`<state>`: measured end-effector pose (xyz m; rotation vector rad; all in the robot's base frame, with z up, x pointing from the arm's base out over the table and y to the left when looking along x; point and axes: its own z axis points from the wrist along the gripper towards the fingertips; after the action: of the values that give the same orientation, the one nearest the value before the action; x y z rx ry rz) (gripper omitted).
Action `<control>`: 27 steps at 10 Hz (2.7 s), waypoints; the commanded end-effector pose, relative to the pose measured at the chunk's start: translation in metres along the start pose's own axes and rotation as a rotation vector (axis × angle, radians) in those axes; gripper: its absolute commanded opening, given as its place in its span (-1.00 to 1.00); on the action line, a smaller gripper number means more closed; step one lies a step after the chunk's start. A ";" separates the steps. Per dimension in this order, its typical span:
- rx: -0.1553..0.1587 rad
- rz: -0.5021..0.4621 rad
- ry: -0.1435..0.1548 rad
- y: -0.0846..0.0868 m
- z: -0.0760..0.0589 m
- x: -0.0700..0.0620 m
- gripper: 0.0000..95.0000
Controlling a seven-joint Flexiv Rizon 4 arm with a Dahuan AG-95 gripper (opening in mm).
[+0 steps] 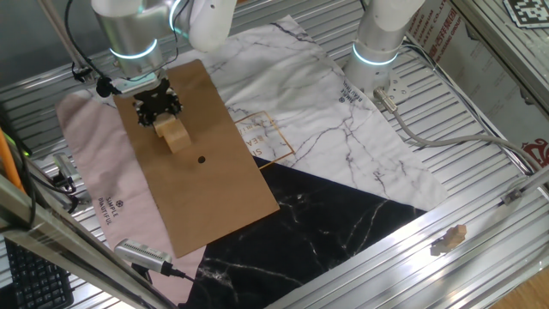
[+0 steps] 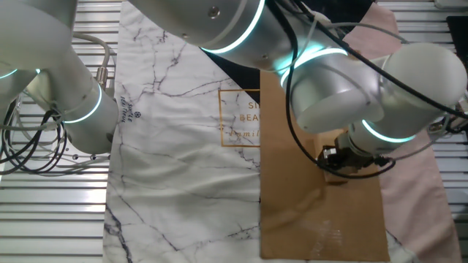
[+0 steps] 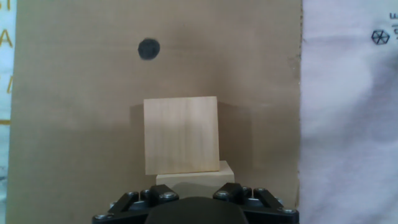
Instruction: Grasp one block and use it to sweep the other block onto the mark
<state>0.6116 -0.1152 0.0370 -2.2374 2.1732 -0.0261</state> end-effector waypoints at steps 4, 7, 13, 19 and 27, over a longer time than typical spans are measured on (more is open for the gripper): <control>0.000 0.001 0.000 -0.001 0.000 -0.006 -1.00; 0.003 -0.008 -0.005 -0.002 0.001 -0.010 -1.00; 0.017 -0.055 -0.001 -0.006 0.002 -0.020 -1.00; 0.025 -0.082 -0.007 -0.007 0.002 -0.022 -1.00; 0.030 -0.125 -0.011 -0.007 0.002 -0.031 -1.00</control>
<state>0.6179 -0.0829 0.0345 -2.3454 2.0143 -0.0476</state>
